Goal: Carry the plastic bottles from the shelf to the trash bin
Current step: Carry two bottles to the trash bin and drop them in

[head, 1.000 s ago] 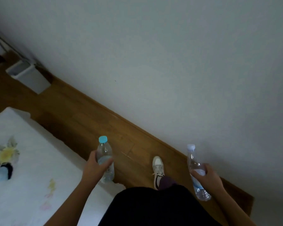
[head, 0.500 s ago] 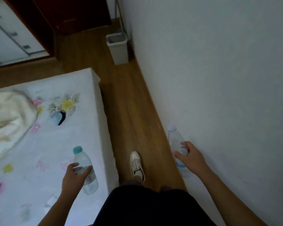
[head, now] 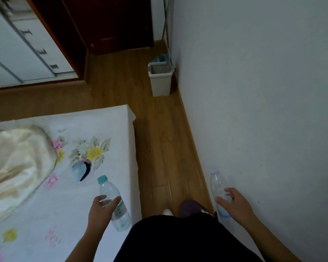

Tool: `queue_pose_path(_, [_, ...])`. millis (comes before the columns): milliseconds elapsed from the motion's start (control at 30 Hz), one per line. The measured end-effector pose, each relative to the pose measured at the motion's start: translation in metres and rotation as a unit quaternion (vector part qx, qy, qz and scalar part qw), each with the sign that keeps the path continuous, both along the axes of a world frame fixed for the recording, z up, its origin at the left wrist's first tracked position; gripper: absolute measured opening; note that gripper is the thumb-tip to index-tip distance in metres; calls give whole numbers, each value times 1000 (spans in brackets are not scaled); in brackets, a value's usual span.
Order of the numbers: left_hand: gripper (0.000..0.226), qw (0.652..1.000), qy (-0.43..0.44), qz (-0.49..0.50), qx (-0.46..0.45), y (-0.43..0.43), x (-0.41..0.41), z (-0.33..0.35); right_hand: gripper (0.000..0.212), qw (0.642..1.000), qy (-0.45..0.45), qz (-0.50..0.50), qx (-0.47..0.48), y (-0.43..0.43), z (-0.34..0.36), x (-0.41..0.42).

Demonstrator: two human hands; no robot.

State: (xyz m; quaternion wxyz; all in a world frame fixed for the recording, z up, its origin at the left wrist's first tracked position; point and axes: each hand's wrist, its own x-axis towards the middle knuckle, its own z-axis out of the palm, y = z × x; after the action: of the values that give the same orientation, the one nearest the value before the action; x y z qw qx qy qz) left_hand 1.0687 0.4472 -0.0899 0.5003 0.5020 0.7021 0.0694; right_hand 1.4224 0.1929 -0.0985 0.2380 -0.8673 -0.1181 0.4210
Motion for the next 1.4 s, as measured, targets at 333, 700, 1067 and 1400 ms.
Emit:
queue_pose_path(333, [68,998,30,-29,42,154,95,-7,68,1000,4,20,-3,175,-13,106])
queue_pose_path(700, [69,992,72,100,38,289,138,-1,52,982,0,169,87,470,24,203])
queue_pose_path(1067, [86,994,58,89,0,507,222,-30,48,990,-33,130,43,647,1,281])
queue_pose_path(1400, [44,994,10,-97,58,741,352,-8,57,998,-64,25,12,736,-8,354])
